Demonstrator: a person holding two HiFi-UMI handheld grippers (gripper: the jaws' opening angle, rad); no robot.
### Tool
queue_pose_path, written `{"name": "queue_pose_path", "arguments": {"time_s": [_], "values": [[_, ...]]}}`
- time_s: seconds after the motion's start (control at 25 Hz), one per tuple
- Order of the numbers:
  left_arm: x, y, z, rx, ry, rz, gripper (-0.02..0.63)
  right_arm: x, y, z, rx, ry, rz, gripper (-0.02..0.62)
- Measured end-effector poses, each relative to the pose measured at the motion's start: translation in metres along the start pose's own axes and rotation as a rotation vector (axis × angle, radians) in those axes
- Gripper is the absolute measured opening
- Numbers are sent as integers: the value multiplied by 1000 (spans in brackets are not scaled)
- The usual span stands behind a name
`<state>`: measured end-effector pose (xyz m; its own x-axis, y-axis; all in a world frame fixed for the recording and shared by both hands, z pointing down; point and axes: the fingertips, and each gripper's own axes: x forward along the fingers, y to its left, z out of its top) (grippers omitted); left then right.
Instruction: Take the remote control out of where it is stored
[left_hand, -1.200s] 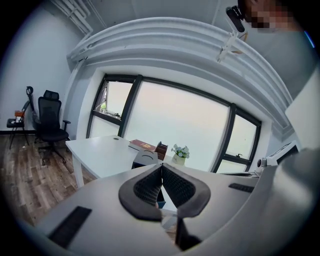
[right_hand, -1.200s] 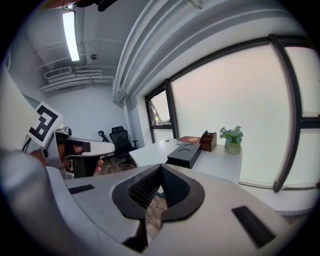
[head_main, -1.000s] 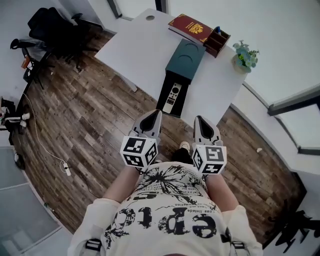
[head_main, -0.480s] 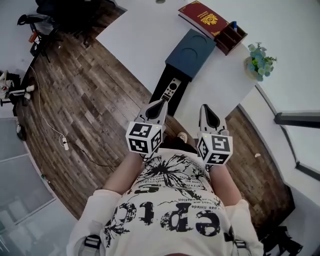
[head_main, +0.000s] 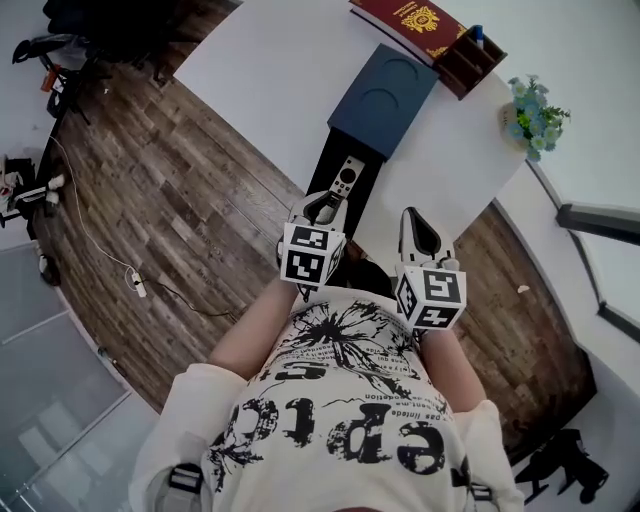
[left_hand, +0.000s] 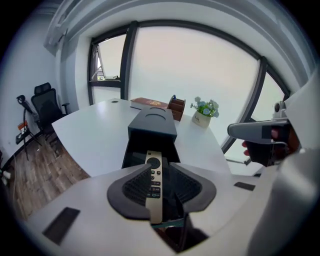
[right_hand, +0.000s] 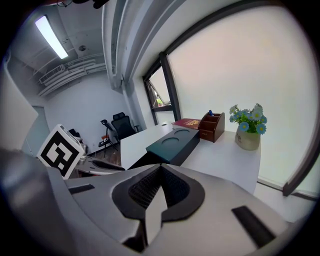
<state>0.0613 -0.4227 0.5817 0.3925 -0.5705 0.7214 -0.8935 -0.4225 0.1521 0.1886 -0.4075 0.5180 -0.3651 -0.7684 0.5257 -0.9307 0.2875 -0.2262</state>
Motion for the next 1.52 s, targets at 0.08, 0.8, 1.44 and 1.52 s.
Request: {"name": "queue_pose_path", "arguments": {"time_s": [0.08, 0.8, 1.44, 1.52], "values": [[14, 2, -6, 22, 53, -14, 150, 7, 0, -6, 12, 23, -5, 3], [76, 16, -34, 69, 323, -21, 207, 34, -14, -11, 74, 63, -62, 3], [86, 12, -35, 102, 415, -17, 207, 22, -20, -9, 81, 36, -87, 3], [86, 11, -32, 52, 401, -33, 207, 19, -22, -8, 80, 29, -91, 3]]}}
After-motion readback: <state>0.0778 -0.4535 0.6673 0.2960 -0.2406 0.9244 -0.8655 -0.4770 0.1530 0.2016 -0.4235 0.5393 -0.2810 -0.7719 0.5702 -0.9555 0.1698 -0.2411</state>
